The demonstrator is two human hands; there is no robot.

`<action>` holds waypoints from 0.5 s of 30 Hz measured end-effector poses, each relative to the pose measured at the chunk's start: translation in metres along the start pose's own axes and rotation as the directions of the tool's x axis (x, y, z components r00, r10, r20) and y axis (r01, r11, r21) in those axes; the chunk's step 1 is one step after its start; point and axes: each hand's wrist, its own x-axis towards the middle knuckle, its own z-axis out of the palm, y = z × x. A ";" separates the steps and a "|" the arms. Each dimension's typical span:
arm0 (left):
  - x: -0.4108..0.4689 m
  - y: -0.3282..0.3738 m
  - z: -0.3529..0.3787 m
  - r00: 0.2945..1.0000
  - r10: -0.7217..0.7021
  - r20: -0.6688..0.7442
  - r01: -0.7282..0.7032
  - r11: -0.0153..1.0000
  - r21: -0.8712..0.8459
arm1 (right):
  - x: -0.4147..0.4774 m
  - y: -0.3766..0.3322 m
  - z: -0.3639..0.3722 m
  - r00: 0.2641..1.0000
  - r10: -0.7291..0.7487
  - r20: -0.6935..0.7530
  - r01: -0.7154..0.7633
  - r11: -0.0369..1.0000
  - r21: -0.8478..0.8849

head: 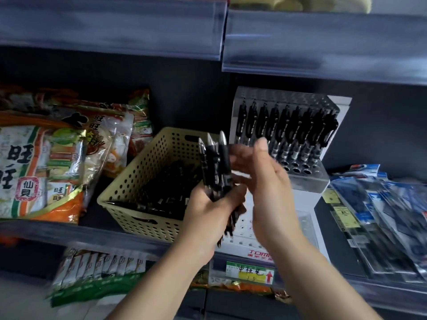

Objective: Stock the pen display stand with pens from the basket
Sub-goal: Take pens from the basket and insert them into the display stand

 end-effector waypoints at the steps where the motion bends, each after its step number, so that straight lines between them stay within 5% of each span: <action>1: -0.002 -0.005 0.001 1.000 -0.003 0.011 0.002 1.000 0.030 | 0.001 -0.004 -0.008 0.998 -0.054 0.043 0.057 0.997 -0.056; 6: -0.009 -0.015 0.006 0.994 0.040 0.100 -0.053 0.990 0.134 | 0.011 -0.006 -0.041 0.944 -0.136 0.301 0.222 0.937 -0.271; 11: -0.010 -0.020 0.007 0.961 0.057 0.271 -0.105 0.980 0.167 | 0.016 -0.009 -0.068 0.867 -0.017 0.498 0.088 0.989 -0.120; 15: -0.008 -0.019 0.007 0.879 -0.025 0.476 -0.007 0.998 0.065 | 0.020 -0.011 -0.085 0.838 0.028 0.545 0.051 0.990 -0.129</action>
